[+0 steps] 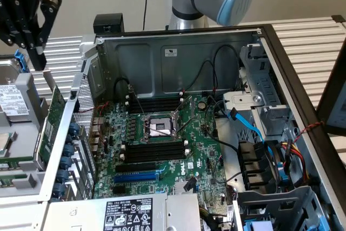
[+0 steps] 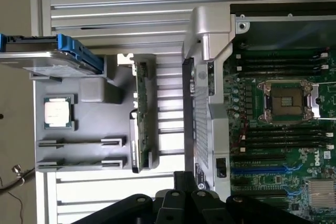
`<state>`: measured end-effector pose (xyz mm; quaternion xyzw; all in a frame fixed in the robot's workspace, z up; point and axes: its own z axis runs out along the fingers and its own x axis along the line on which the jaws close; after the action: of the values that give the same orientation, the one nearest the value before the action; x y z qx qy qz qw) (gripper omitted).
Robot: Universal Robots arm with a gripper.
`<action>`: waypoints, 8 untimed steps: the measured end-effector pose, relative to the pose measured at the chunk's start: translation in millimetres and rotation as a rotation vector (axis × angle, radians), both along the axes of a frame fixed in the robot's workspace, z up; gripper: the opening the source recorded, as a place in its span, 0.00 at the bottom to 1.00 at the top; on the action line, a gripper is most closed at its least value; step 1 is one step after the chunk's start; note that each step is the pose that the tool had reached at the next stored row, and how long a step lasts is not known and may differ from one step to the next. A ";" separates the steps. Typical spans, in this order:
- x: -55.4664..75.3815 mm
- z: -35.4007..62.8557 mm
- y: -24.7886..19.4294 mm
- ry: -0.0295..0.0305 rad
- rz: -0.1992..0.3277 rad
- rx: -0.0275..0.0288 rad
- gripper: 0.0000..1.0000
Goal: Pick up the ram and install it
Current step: 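Reach for the ram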
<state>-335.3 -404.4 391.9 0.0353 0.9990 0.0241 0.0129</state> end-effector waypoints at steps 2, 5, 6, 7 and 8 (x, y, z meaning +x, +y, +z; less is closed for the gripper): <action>-9.1 -0.1 -0.6 -0.0001 0.000 0.0001 0.10; -22.5 -0.2 -2.2 -0.0002 0.000 0.0000 0.10; -27.2 -0.2 -3.0 -0.0002 0.000 0.0000 0.10; -31.1 -0.3 -3.8 -0.0004 0.000 0.0000 0.10; -35.1 -0.3 -4.7 -0.0005 0.000 0.0000 0.10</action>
<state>-370.4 -409.1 391.6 0.0353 0.9990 0.0241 0.0132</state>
